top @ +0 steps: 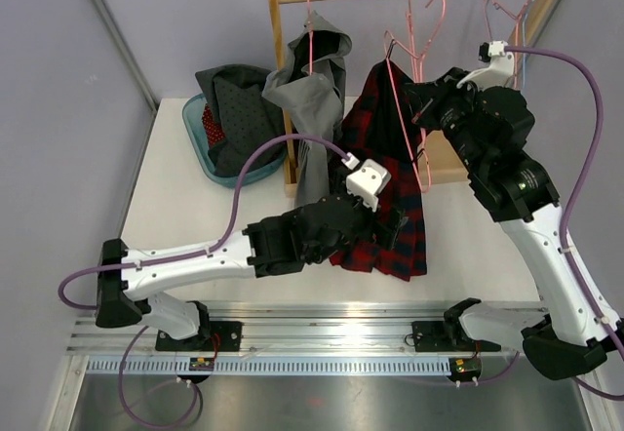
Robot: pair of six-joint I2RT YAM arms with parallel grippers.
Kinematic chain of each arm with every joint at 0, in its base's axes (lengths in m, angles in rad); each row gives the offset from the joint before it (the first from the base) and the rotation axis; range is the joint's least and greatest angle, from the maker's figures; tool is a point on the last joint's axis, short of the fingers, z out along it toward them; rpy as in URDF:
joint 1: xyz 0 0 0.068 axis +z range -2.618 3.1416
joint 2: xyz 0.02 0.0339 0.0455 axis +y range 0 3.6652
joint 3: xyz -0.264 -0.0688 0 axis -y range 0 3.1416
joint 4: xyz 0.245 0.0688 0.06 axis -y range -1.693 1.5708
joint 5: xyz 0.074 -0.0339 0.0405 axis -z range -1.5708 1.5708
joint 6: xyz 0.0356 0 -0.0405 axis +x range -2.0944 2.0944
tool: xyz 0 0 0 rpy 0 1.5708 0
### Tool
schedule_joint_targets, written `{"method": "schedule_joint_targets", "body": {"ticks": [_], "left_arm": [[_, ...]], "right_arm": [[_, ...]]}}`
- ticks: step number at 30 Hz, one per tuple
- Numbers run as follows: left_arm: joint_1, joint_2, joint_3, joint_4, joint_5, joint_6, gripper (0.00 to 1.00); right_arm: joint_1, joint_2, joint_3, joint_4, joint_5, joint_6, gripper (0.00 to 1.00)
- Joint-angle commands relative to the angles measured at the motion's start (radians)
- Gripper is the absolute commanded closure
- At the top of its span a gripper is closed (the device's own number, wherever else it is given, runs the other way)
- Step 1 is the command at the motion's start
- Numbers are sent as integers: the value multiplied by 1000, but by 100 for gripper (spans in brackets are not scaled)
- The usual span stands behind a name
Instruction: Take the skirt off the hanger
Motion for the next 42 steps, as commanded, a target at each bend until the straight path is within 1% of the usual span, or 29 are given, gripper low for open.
{"method": "schedule_joint_targets", "body": {"ticks": [1,6,8,9,11,13,15,16,19,23,26,27,28,30,31,34,35,39,42], "left_arm": [[-5,55,28,161,32,9,1],[-7,98,31,248,64,0,2],[-7,109,31,271,60,1,13],[-7,113,33,286,45,1,31],[-5,118,39,299,37,13,52],[-7,123,60,299,29,32,80],[-5,130,77,271,20,36,94],[-7,133,85,254,15,39,100],[-8,123,106,192,28,38,100],[-48,48,53,182,40,64,100],[-86,-2,46,136,93,79,100],[-99,-6,62,109,128,88,100],[-116,-11,78,93,129,104,100],[-171,-3,112,48,144,127,100],[-212,14,158,35,144,150,100],[-272,52,247,-23,175,190,100],[-307,70,269,-37,178,194,100],[-367,148,307,-63,192,205,100],[-401,162,306,-74,192,193,100]], "right_arm": [[12,-68,16,102,-27,68,100],[12,-83,31,78,-48,93,100],[12,-89,39,69,-53,96,100],[12,-97,39,67,-54,100,100],[12,-103,34,58,-53,106,100],[12,-119,27,56,-54,114,100],[12,-134,8,53,-48,119,100],[12,-139,1,56,-47,119,100],[12,-155,-27,66,-34,113,100],[12,-155,-70,85,-22,99,100],[12,-158,-122,134,2,99,100],[12,-155,-134,147,18,99,100],[14,-154,-145,159,24,100,100],[12,-146,-179,207,39,106,100],[15,-142,-194,233,47,109,100],[22,-120,-208,269,82,116,100],[23,-114,-208,276,94,117,100],[35,-93,-216,314,154,108,100],[37,-68,-197,319,154,96,100]]}}
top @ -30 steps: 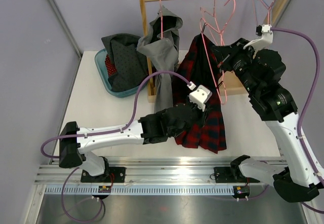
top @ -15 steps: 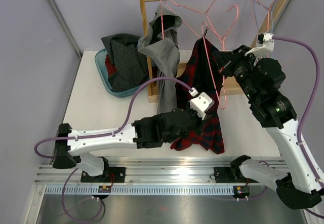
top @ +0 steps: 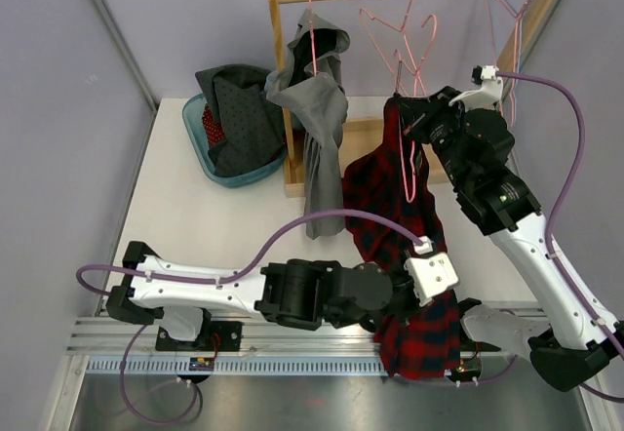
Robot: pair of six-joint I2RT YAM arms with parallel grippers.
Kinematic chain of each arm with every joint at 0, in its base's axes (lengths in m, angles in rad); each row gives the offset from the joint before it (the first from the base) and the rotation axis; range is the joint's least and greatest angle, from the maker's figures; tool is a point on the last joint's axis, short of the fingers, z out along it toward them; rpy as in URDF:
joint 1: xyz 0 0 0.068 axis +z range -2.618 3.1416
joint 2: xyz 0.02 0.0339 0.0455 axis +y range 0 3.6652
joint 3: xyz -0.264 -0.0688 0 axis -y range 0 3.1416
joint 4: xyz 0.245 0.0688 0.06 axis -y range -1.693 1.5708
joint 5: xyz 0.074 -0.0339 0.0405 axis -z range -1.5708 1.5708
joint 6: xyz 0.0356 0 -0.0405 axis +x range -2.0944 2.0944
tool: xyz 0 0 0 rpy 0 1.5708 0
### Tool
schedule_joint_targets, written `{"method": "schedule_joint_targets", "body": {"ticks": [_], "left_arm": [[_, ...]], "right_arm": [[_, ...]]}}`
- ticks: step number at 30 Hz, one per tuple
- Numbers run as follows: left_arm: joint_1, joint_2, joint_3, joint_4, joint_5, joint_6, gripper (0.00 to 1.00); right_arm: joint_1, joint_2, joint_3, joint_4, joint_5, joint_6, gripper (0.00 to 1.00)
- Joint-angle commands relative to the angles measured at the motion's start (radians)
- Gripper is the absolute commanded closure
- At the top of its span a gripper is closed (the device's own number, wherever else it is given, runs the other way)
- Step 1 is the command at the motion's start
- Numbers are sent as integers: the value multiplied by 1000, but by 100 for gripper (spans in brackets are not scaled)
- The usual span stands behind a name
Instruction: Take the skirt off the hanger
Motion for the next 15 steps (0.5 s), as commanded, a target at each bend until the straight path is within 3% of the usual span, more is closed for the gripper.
{"method": "schedule_joint_targets", "body": {"ticks": [1,8,12,15], "left_arm": [[-54,16,27,18,69,1,100],[-88,-99,-177,18,-56,-68,100],[-73,-167,-234,-86,-258,-94,100],[-5,-222,-225,-184,-299,-105,100]], "right_arm": [[3,24,35,167,70,-22,100],[4,2,153,37,8,-62,100],[3,-50,236,-122,-127,-48,100],[3,-125,248,-225,-250,-25,100]]}}
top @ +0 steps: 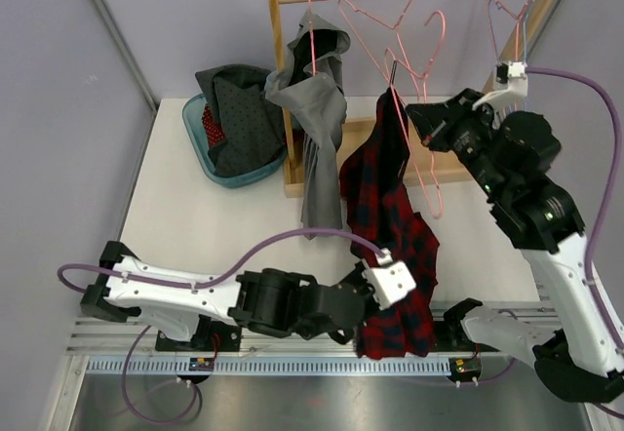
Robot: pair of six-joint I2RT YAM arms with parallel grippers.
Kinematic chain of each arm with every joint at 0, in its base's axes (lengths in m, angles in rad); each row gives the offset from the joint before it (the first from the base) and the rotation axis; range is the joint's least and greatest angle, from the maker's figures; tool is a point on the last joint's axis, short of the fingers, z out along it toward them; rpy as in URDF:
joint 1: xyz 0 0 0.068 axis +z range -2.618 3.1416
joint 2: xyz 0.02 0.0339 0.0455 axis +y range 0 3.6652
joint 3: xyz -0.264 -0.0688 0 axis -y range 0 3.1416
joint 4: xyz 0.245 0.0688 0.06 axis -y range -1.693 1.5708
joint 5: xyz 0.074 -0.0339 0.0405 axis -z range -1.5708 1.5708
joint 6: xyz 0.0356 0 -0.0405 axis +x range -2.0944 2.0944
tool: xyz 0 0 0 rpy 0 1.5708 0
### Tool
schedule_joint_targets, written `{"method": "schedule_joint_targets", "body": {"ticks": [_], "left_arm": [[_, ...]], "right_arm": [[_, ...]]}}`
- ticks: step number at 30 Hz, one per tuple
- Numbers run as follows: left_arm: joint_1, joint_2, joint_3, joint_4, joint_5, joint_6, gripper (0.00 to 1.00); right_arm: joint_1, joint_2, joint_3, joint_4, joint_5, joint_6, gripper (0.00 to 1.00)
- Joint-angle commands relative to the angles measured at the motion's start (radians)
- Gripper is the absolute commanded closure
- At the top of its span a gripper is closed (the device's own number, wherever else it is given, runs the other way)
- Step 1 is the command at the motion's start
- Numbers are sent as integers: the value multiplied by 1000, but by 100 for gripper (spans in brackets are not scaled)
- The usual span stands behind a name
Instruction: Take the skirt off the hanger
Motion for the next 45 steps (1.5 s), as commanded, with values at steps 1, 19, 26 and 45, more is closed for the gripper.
{"method": "schedule_joint_targets", "body": {"ticks": [1,19,26,45], "left_arm": [[80,-117,26,-75,-115,-32,100],[269,-323,432,-233,-461,421,100],[391,-280,563,-17,-514,756,100],[1327,212,1070,-122,-377,475,100]], "right_arm": [[1,-123,67,-55,-154,-4,100],[-1,-599,38,-394,-712,-120,100],[1,-588,25,-520,-885,-174,100],[1,-621,-148,-669,-948,-227,100]]}}
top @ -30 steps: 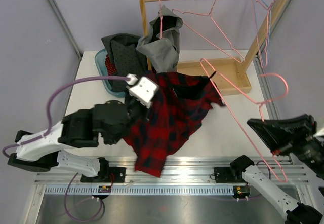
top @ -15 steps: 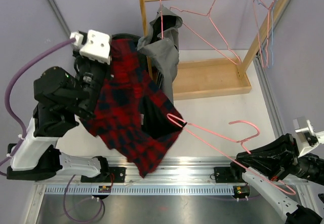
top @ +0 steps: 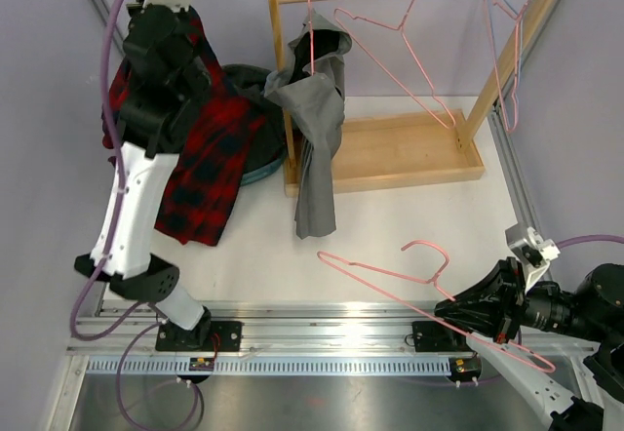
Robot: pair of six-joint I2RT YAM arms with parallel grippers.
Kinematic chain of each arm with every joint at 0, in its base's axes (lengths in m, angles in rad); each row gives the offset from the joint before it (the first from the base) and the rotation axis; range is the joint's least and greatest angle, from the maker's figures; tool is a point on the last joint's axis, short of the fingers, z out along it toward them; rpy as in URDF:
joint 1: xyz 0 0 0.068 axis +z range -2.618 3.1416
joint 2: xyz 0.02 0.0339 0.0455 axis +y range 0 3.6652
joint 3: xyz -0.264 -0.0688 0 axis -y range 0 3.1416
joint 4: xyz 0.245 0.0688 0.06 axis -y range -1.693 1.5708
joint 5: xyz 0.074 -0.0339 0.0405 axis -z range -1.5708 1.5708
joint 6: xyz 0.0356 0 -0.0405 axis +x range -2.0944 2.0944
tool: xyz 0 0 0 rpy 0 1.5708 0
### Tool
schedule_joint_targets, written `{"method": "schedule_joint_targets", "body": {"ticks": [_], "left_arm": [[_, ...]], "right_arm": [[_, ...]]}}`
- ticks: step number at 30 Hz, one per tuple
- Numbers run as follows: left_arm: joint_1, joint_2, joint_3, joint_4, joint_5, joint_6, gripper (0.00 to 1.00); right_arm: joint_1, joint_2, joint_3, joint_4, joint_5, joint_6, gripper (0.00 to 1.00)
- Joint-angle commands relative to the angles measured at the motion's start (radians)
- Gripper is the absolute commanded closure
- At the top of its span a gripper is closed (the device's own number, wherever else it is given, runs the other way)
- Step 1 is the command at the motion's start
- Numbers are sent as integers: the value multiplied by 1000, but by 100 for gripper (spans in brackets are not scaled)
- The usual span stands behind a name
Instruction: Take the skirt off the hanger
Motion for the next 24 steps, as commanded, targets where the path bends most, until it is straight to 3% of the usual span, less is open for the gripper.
{"method": "schedule_joint_targets", "body": {"ticks": [1,8,13,16,19,21,24], "left_arm": [[134,99,156,-62,124,-201,100],[225,244,273,188,269,-284,100],[263,276,214,459,512,-344,100],[291,388,267,544,525,-376,100],[357,470,215,559,576,-548,100],[369,530,185,579,591,-586,97],[371,632,103,605,643,-616,83]], "right_arm": [[1,51,24,-6,-35,-44,100],[1,91,-34,6,-45,-53,100],[2,62,-141,130,-14,36,100],[2,56,-220,225,1,88,100],[1,59,-277,317,-8,134,100],[1,66,-301,357,-9,143,100],[2,82,-321,386,-9,145,100]]}}
